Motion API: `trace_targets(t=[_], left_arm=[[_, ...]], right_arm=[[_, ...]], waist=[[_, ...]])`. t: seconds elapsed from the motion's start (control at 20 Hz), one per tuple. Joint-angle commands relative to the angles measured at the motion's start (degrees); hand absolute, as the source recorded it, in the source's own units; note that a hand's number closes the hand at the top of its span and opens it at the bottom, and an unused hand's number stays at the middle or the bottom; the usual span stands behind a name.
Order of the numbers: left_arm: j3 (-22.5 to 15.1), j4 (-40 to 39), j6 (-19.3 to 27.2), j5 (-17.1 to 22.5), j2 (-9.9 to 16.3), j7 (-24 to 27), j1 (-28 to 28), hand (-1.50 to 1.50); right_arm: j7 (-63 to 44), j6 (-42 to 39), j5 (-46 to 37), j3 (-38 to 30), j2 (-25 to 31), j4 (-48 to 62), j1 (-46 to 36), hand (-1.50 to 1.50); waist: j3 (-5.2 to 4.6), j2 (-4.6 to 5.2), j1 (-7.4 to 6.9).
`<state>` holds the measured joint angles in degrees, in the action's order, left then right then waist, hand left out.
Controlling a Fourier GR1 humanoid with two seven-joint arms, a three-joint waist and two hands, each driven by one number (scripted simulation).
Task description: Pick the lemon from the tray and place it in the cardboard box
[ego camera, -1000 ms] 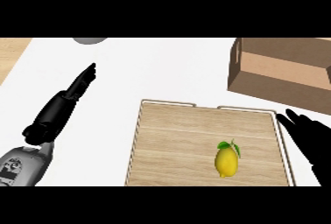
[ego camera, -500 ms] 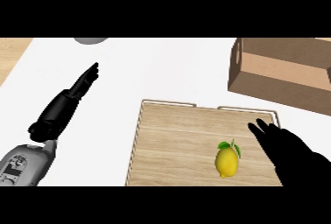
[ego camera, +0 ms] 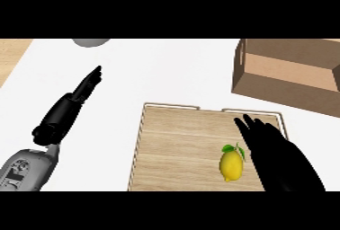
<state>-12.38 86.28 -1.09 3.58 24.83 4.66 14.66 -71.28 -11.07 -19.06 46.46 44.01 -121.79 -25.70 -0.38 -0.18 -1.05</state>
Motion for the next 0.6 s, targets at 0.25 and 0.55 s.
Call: trace_targets(t=[0.25, 0.55], left_arm=[[1.2, -1.0, 0.2, -0.8, -0.3, 1.8, -1.8, 0.00], [1.2, -0.7, -0.2, -1.6, -0.2, 1.9, -2.0, 0.00]], right_arm=[[-13.9, -6.3, -3.6, 3.3, -9.4, 7.9, -3.9, -1.50], [-13.9, -8.6, -3.9, 1.8, -11.3, 12.1, -5.1, -1.50]], waist=[[0.09, -0.25, 0.85], [0.14, -0.20, 1.10]])
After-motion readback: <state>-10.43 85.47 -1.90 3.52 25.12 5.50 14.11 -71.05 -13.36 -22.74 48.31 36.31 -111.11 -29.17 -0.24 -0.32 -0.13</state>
